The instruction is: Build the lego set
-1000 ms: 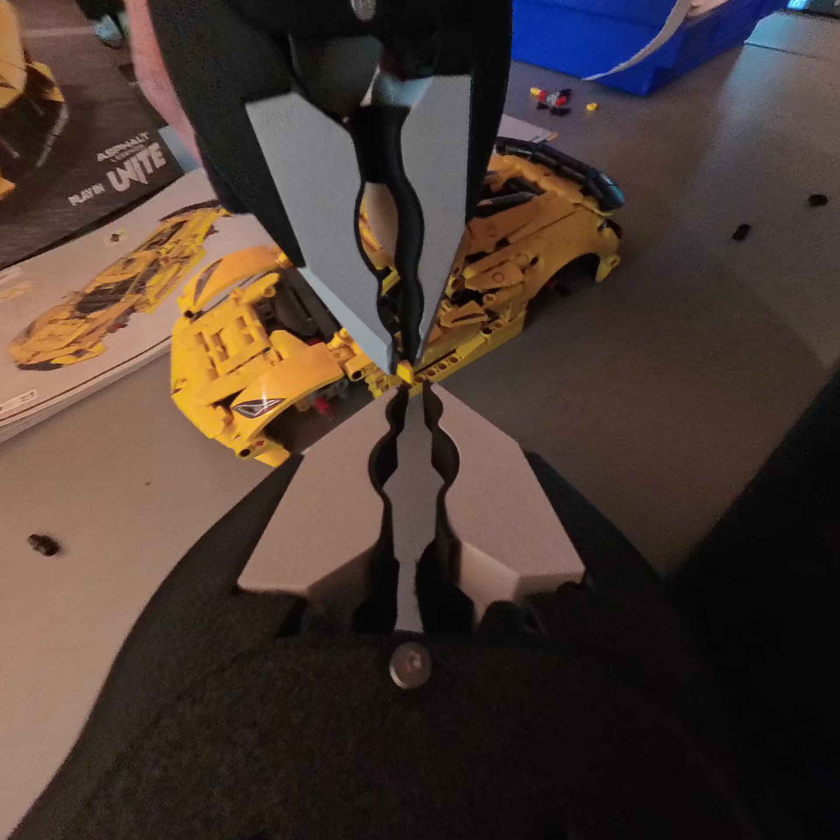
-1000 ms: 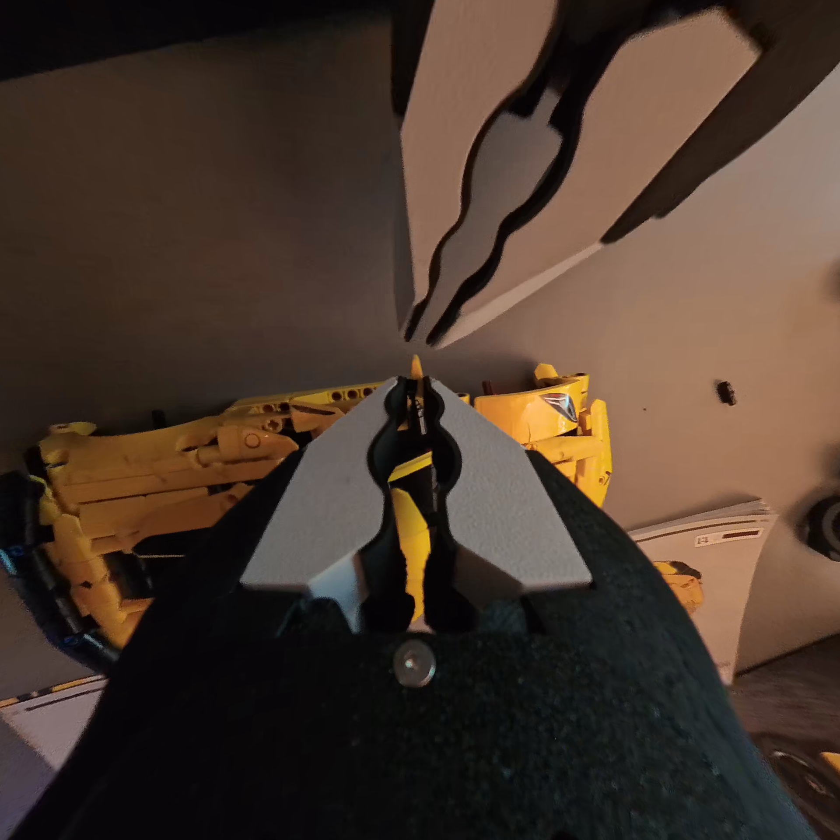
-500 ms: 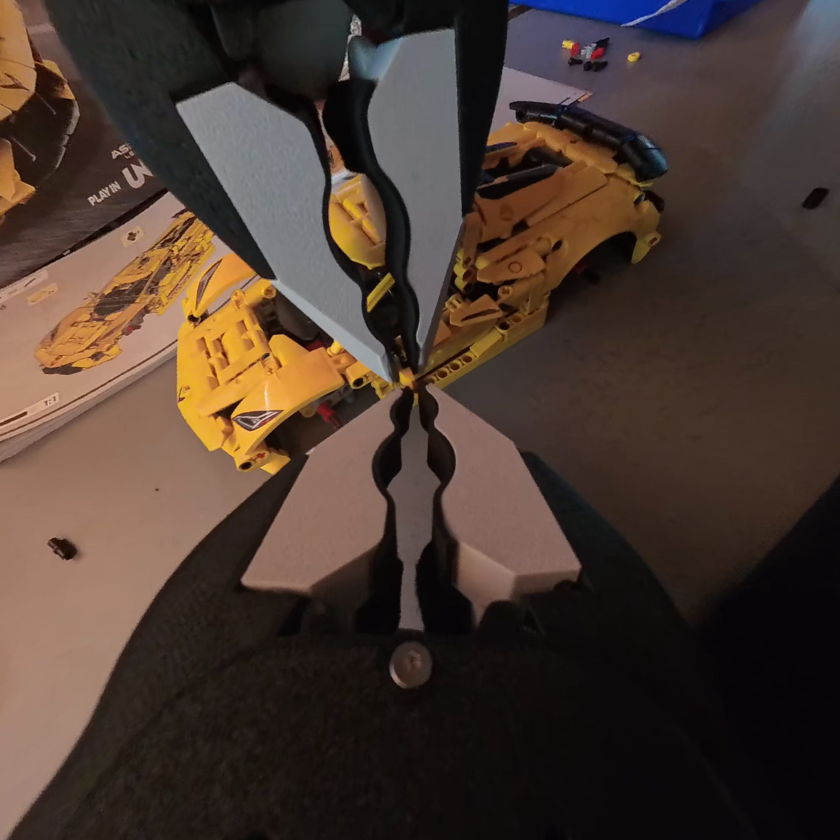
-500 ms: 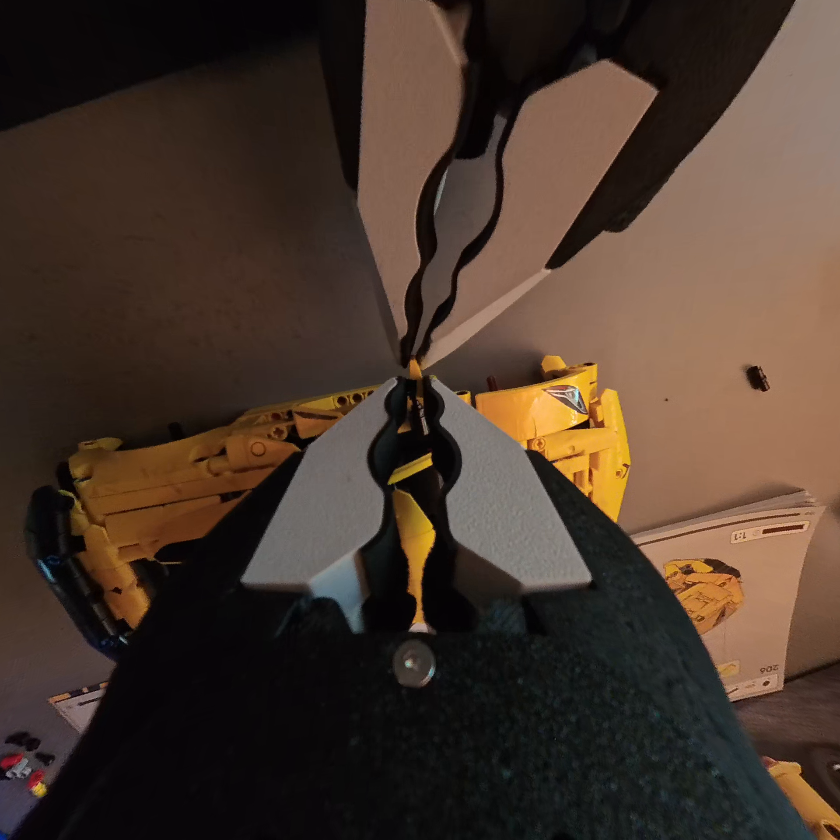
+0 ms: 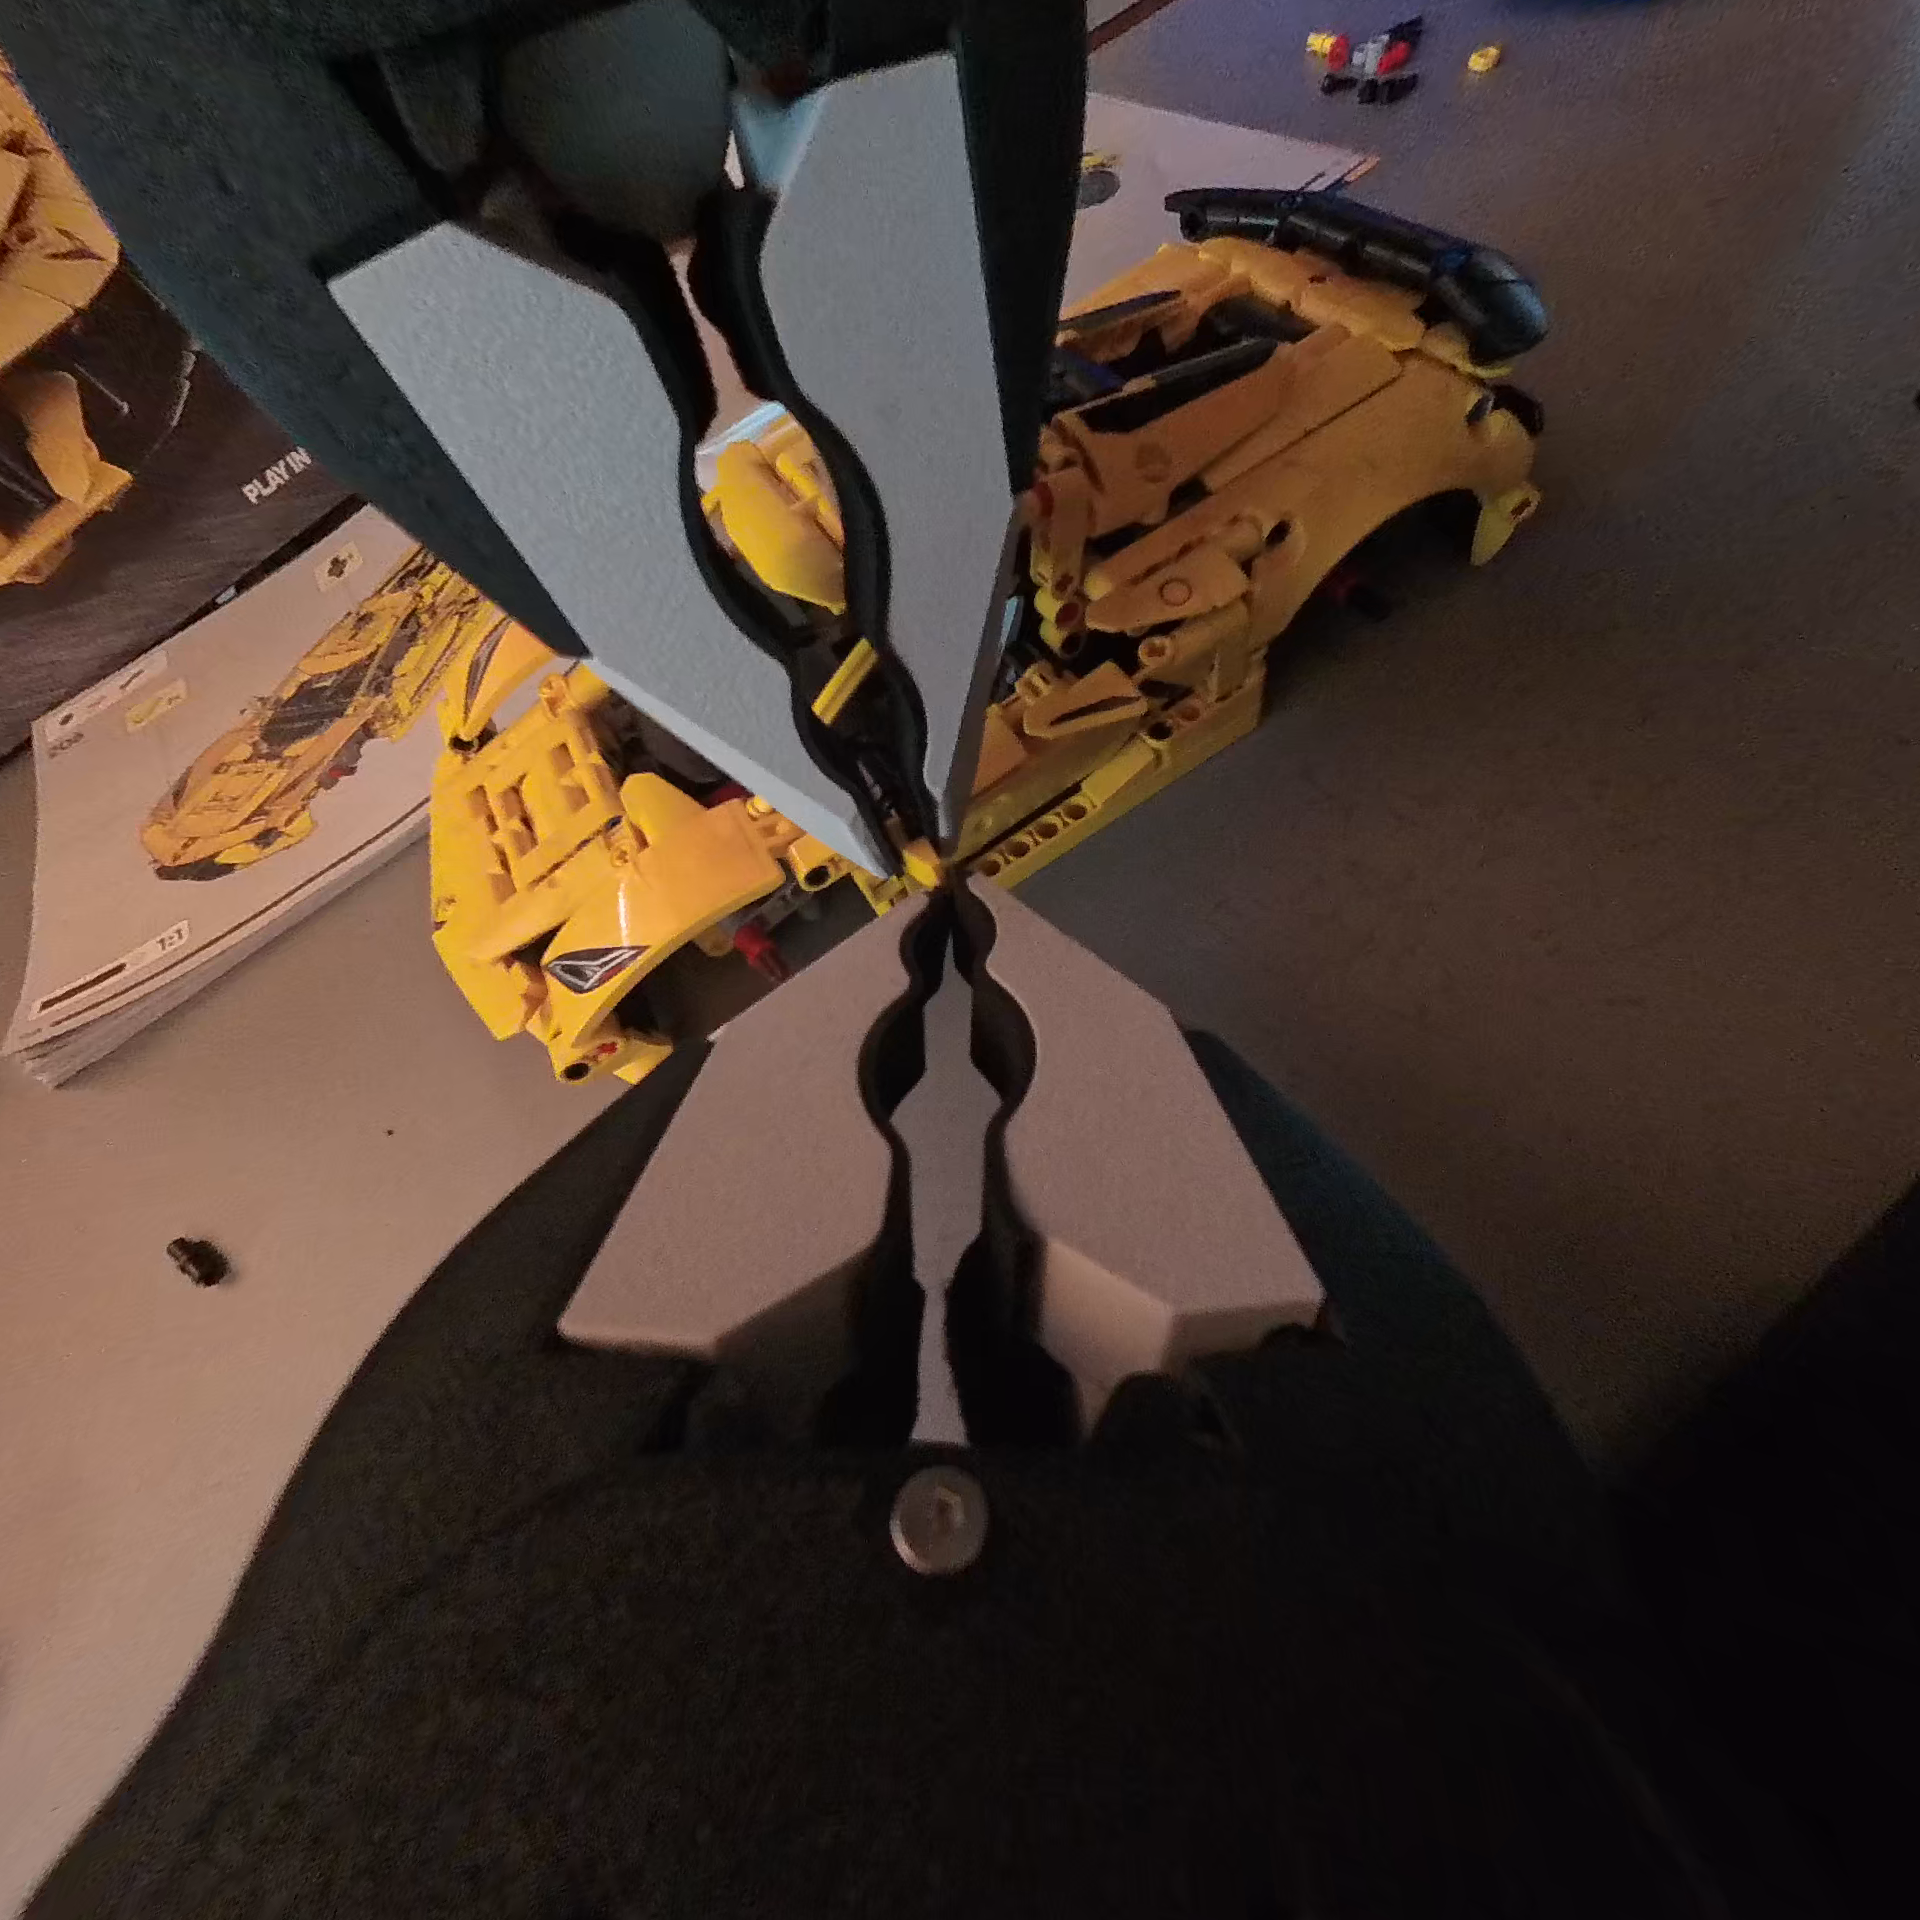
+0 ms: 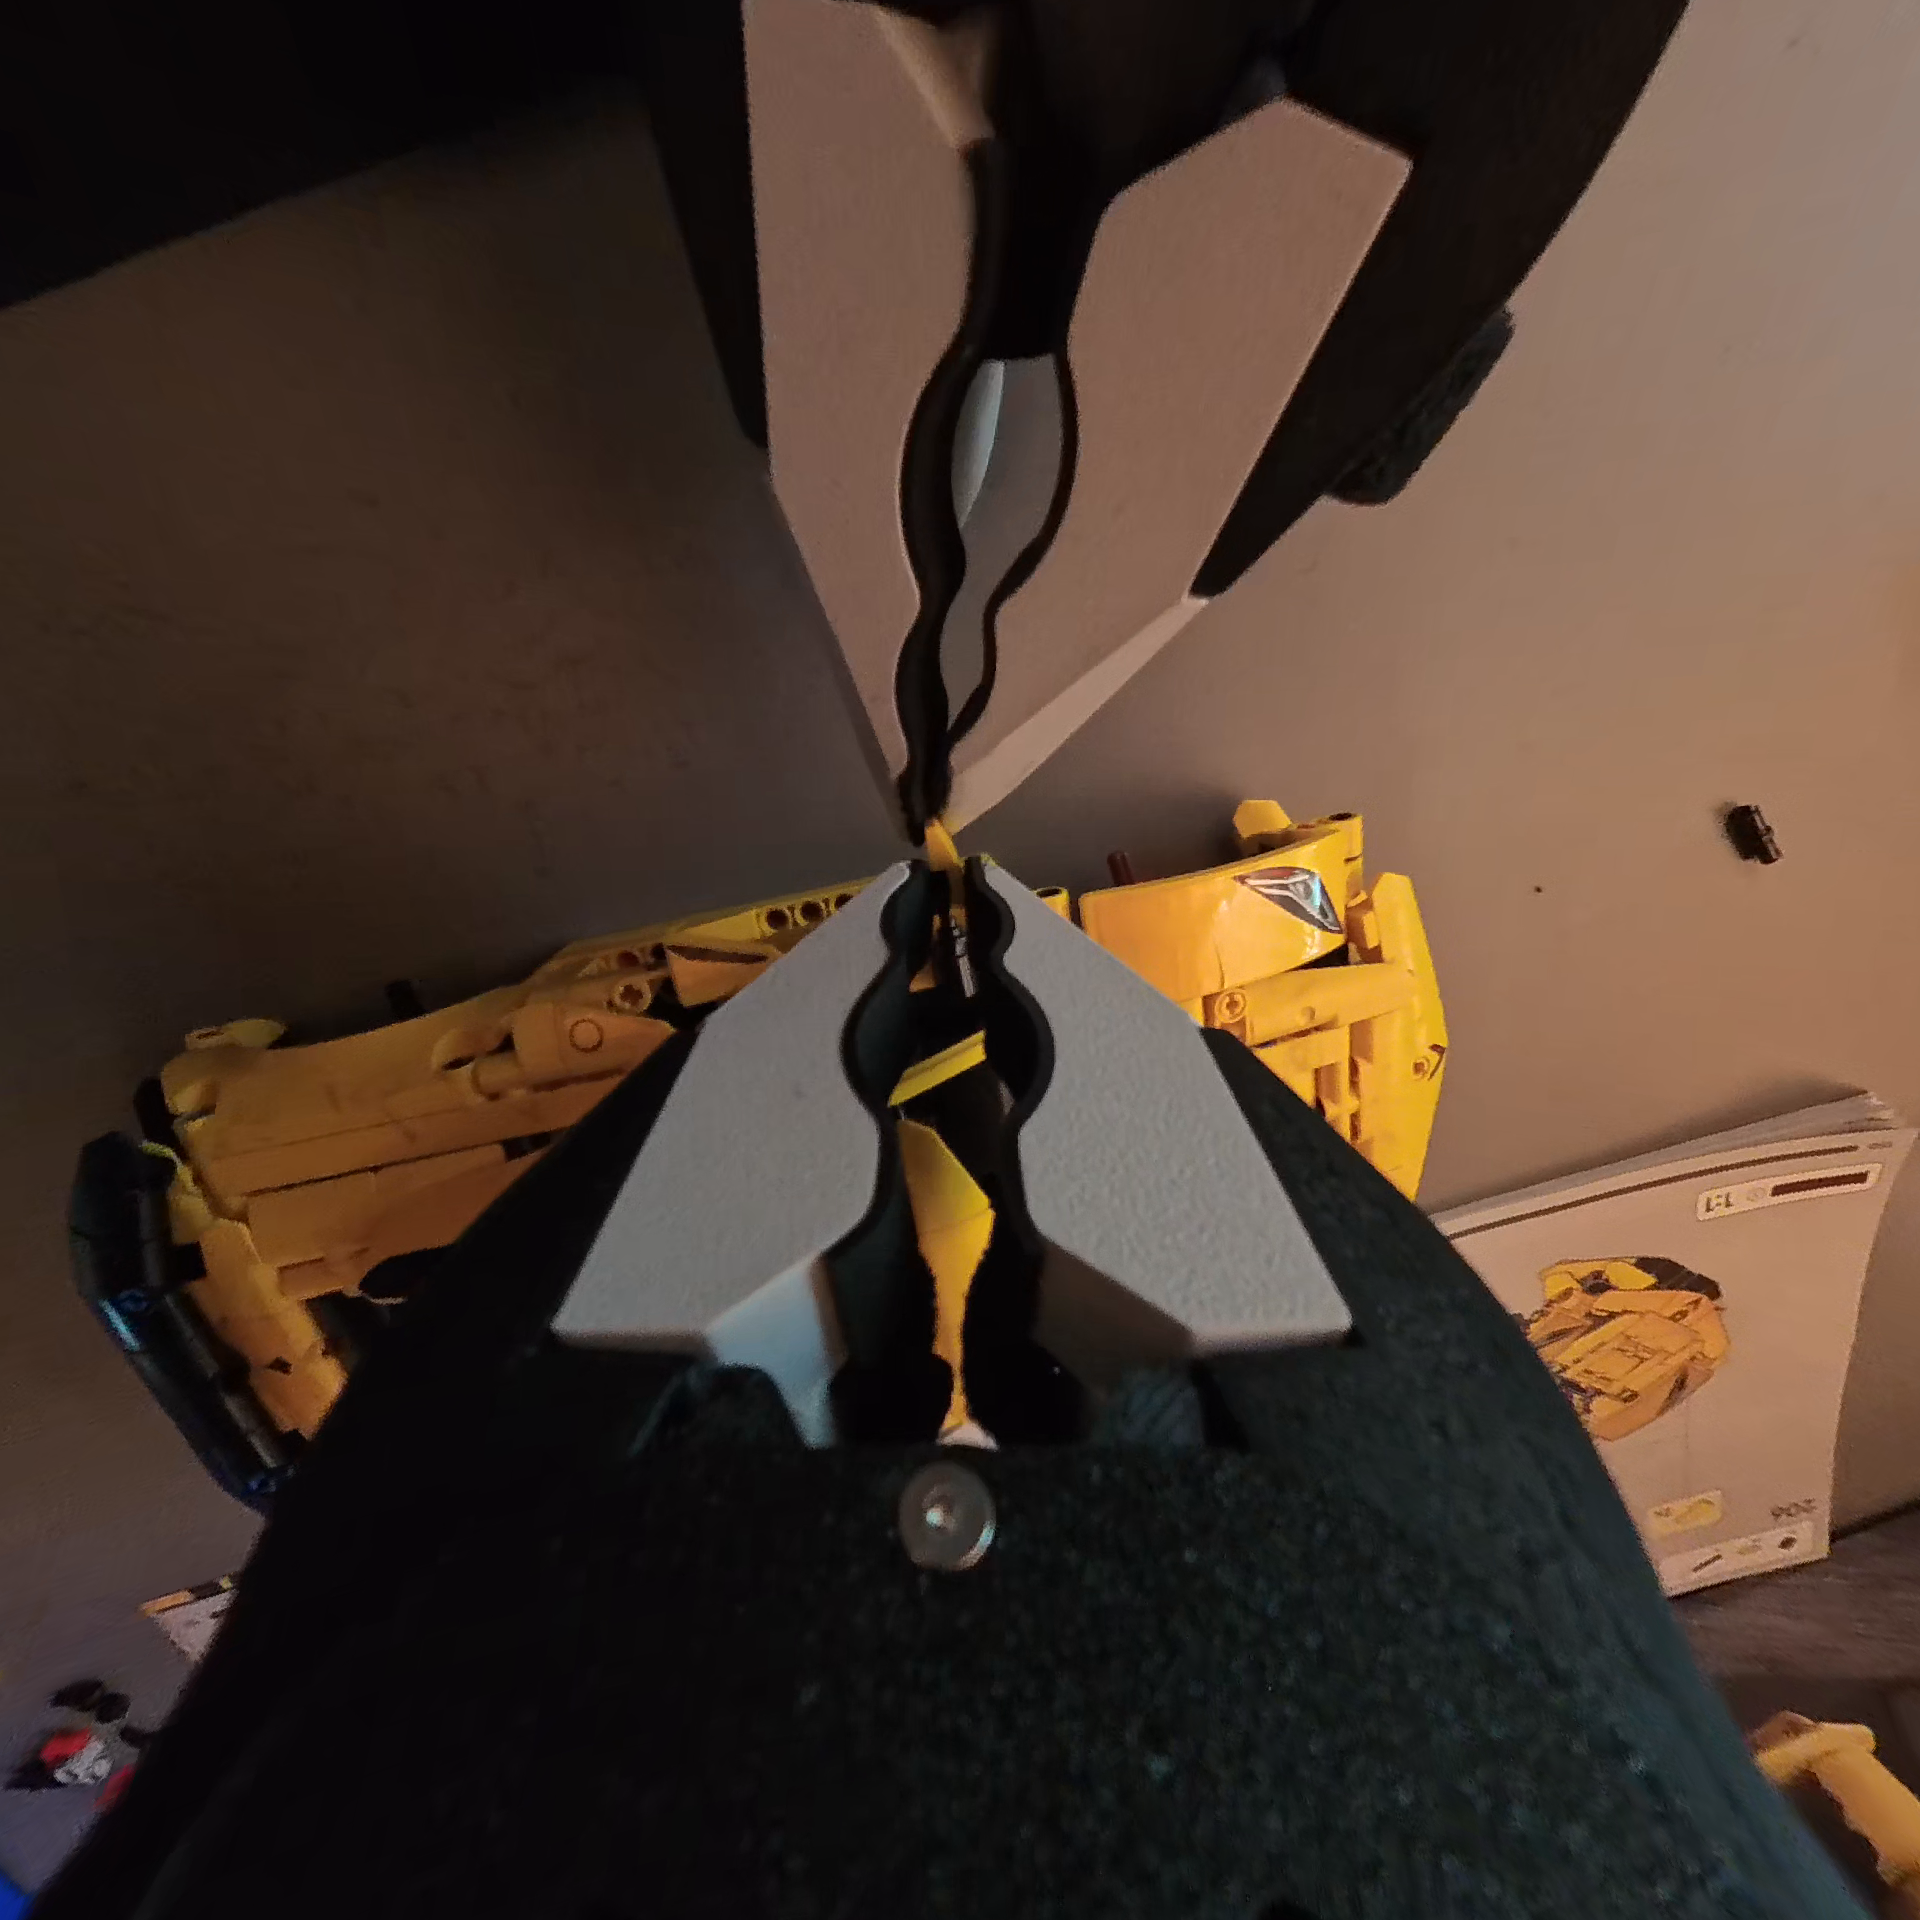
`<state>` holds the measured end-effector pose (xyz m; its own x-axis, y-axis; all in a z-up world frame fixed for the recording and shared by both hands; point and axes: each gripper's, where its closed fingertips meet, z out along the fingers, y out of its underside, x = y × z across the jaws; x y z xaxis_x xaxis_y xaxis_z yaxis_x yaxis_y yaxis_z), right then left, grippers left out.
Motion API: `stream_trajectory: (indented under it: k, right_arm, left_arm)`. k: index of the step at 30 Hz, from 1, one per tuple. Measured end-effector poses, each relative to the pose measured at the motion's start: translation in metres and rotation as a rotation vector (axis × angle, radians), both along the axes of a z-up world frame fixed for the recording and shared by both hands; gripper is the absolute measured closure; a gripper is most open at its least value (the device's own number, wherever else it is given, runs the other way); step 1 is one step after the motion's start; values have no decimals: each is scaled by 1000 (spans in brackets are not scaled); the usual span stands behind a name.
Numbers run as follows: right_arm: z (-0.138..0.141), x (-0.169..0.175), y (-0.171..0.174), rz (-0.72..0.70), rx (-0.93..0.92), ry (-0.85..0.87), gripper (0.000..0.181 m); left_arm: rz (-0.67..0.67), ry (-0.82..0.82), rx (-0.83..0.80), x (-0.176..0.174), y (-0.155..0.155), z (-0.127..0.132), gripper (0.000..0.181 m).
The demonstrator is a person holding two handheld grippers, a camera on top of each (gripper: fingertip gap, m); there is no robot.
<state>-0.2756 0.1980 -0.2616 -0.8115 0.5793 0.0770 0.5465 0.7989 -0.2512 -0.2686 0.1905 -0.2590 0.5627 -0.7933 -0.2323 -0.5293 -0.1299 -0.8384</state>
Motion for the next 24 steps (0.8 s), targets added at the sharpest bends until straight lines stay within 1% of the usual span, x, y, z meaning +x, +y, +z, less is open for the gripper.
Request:
stream_trajectory:
  k: [3, 5, 8, 11, 13, 16, 19, 21, 22, 23, 24]
  right_arm:
    - [0, -1, -1, -49, -28, 9, 176]
    - [1, 0, -1, -58, -33, 36, 175]
    - [3, 2, -4, -71, -41, 55, 167]
    - [16, 1, -7, -154, -111, 86, 161]
    - [35, -1, 0, -247, -138, 163, 160]
    - [77, 0, 21, -450, -151, 366, 161]
    - [123, 16, 44, -735, -156, 630, 158]
    - [148, 36, 47, -946, -219, 838, 153]
    - [153, 48, 44, -1040, -251, 919, 147]
    - [153, 61, 40, -1134, -263, 975, 136]
    - [149, 74, 33, -1231, -267, 1018, 131]
  left_arm:
    - [-6, -17, -12, 0, 0, 0, 181]
    - [-13, -28, -22, 1, -1, 0, 181]
    - [-21, -33, -22, 2, -2, 0, 180]
    - [-24, -38, -27, 2, -2, 0, 180]
    - [-33, -48, -30, 3, -3, 2, 180]
    - [-53, -62, -65, 3, -5, 0, 179]
    - [-70, -96, -118, 1, -8, 0, 174]
    - [-67, -117, -140, -3, -8, 1, 170]
    - [-59, -129, -137, -7, -7, 4, 170]
    - [-44, -146, -129, -11, -4, 8, 170]
    - [-28, -169, -126, -17, -1, 12, 170]
